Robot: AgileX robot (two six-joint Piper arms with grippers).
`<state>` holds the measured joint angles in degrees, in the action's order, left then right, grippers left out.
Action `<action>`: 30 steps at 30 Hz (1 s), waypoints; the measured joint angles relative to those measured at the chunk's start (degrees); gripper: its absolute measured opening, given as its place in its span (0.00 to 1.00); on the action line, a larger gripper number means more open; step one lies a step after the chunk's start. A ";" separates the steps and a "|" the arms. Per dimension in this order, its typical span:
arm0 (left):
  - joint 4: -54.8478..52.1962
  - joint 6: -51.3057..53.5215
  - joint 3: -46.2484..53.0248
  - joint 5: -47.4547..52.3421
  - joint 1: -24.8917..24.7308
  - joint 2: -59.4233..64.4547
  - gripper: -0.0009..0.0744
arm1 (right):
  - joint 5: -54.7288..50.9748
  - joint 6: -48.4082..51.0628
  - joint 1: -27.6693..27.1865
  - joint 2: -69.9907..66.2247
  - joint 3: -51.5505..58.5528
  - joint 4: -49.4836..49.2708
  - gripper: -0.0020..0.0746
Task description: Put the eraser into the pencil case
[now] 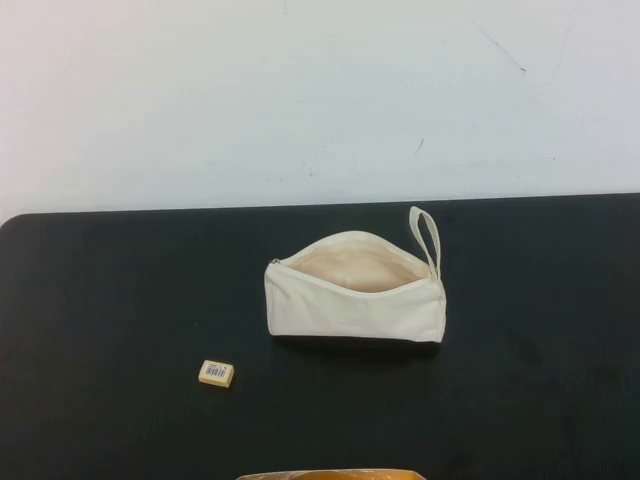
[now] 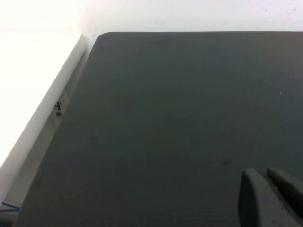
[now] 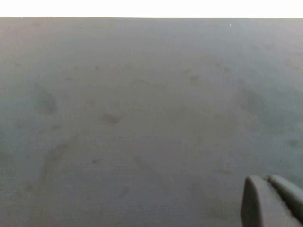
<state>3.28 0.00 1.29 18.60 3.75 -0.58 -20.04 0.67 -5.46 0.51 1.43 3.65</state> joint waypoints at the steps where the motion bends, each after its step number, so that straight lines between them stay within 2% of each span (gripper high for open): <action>1: 0.00 0.00 0.00 0.00 0.00 0.00 0.01 | 0.00 0.00 0.00 0.00 0.00 0.00 0.02; 30: -0.80 0.00 0.00 0.00 0.00 0.00 0.01 | 0.00 0.00 0.00 0.00 0.00 0.00 0.02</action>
<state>2.47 0.00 1.29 18.60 3.75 -0.58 -20.04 0.67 -5.46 0.51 1.43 3.65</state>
